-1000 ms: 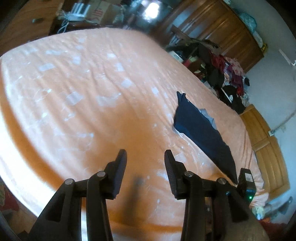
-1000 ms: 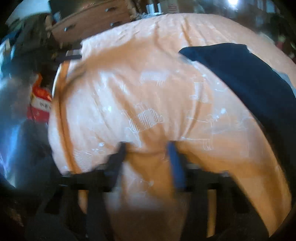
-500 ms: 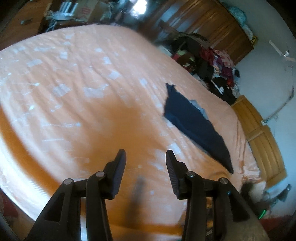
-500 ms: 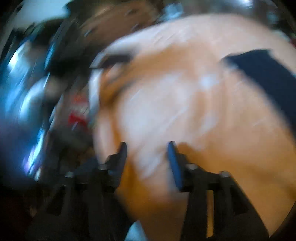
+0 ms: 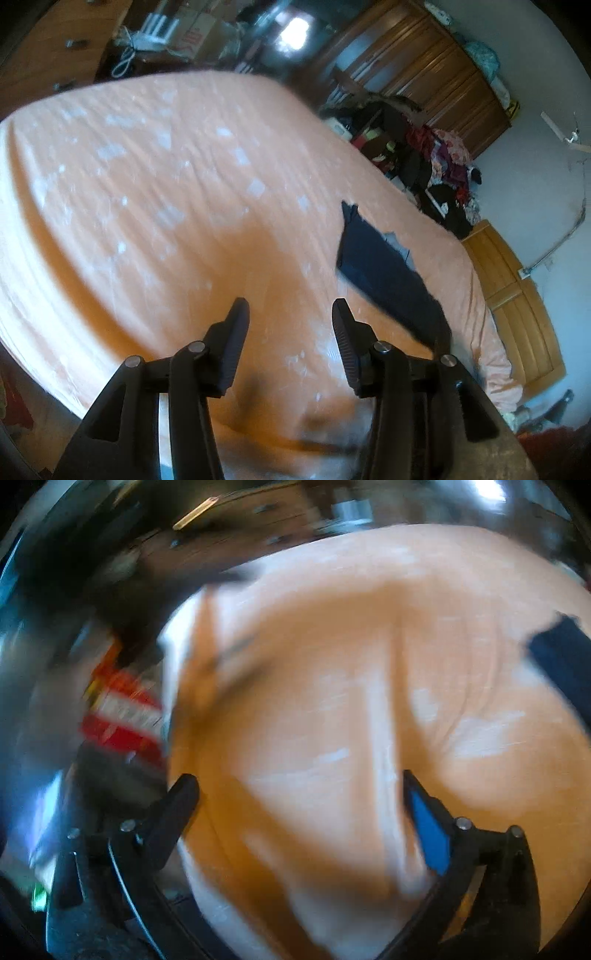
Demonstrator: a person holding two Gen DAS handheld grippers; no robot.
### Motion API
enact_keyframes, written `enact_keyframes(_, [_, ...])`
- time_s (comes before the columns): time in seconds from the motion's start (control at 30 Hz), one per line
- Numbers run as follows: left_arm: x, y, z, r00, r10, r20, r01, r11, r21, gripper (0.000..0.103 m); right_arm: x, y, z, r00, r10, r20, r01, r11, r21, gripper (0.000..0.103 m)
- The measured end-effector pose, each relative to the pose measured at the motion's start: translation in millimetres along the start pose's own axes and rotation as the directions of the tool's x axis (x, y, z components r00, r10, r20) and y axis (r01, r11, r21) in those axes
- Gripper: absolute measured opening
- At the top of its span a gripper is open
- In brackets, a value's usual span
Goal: Fold small clothes
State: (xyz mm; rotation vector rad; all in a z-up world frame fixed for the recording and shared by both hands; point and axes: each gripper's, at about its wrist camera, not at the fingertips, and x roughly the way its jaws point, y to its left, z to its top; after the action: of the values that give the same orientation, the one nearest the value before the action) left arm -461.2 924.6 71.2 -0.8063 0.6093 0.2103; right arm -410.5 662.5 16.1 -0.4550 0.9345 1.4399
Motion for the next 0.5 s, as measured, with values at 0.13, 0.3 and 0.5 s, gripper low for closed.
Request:
enact_keyframes(0.13, [-16.8, 3.3, 13.8, 0.998, -0.019, 0.060, 0.019, 1.000, 0.005, 0.049, -34.6, -7.2, 12.0, 0.991, 0.131, 0.000, -0.131, 0.991, -0.010, 0.091])
enact_keyframes(0.3, [-35.5, 14.6, 20.2, 0.996, -0.006, 0.091, 0.007, 1.000, -0.010, 0.051, -84.6, -90.3, 35.5, 0.984, -0.040, 0.173, 0.015, 0.990, 0.144, 0.090])
enact_keyframes(0.5, [-43.2, 16.4, 16.3, 0.995, -0.001, 0.102, 0.005, 0.999, -0.032, 0.051, -2.3, -93.6, 46.8, 0.997, -0.076, 0.008, 0.072, 0.969, 0.238, 0.088])
